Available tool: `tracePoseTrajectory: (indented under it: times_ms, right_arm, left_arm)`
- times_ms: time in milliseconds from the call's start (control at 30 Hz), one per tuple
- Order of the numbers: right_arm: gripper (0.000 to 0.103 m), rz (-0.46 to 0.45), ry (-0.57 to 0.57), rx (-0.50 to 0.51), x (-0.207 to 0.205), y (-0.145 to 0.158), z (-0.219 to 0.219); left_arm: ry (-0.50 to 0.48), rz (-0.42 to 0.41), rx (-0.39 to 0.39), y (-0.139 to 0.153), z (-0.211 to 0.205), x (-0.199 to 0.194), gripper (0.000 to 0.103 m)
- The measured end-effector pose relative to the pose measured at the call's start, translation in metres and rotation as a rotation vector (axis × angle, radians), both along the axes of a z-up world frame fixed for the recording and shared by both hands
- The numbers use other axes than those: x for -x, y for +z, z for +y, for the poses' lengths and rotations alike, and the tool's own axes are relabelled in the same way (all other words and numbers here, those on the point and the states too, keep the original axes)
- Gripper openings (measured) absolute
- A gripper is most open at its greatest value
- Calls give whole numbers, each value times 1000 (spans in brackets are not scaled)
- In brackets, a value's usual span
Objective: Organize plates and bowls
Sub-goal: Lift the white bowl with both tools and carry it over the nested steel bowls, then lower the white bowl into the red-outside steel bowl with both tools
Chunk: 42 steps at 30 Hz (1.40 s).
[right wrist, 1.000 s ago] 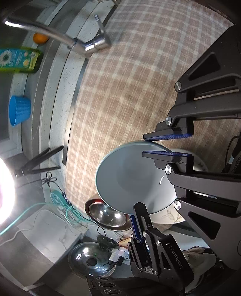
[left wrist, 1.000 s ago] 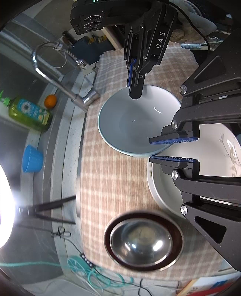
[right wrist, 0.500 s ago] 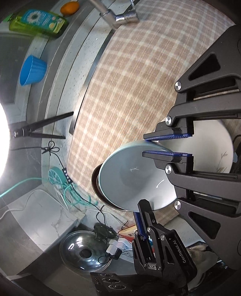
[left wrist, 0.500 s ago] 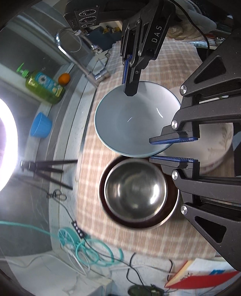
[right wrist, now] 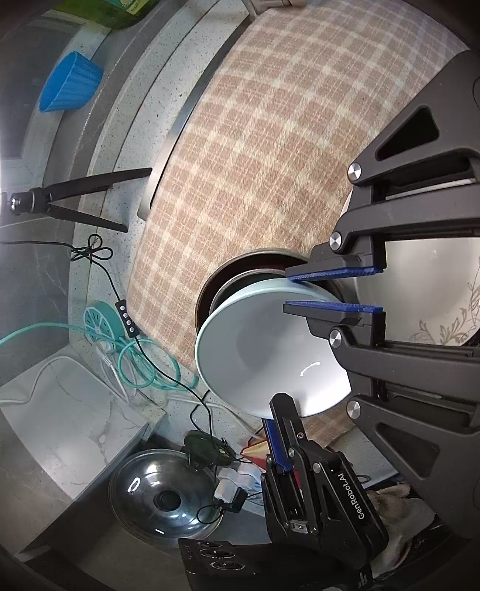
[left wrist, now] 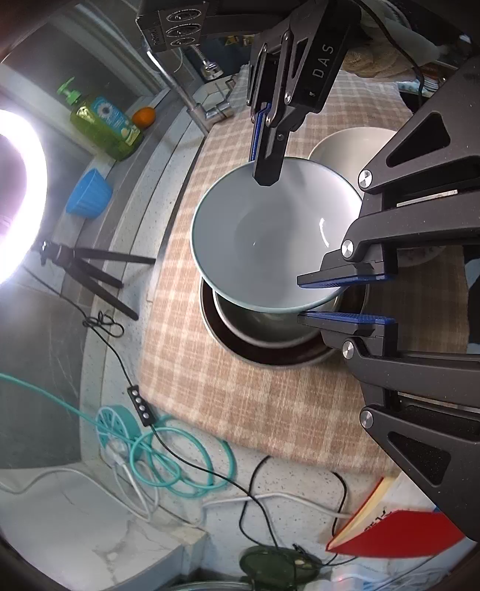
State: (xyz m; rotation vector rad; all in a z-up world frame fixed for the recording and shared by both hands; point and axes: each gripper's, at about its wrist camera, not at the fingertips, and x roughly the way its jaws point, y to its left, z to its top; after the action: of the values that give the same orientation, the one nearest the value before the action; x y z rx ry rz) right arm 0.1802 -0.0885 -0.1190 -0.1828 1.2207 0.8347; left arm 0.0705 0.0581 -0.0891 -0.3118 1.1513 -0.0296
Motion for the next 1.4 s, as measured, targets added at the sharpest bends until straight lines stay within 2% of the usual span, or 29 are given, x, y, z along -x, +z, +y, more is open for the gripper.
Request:
tracePoseTrajectory:
  times_ms: [633,967,1033,1100,1167,1333,1400]
  right_arm:
    - [11,48,-18,41,-10,-27,15]
    - [13,-2,-13,59,-11,-25,16]
    - [15,-11,-15,51,-10,-23,14]
    - [30,-11,-20,39,-11,-21,11]
    - [37,-16,-29,26,-12,-18,8]
    - [38,2,-57,-5,-16,-16,-3]
    - [38,13,-79,-24,-17,-15,-11]
  left_arm:
    - [-9,56,14,-20,15,-11,11]
    - [22,42,-1,-22,21,-14,12]
    - [29,35,-2,-22,23,-14,12]
    - [34,32,2,-21,25,-13,12]
    - [39,30,5,-21,27,-13,12]
    - [57,20,9,-18,30,-9,12]
    - [69,13,19,-18,32,-6,15]
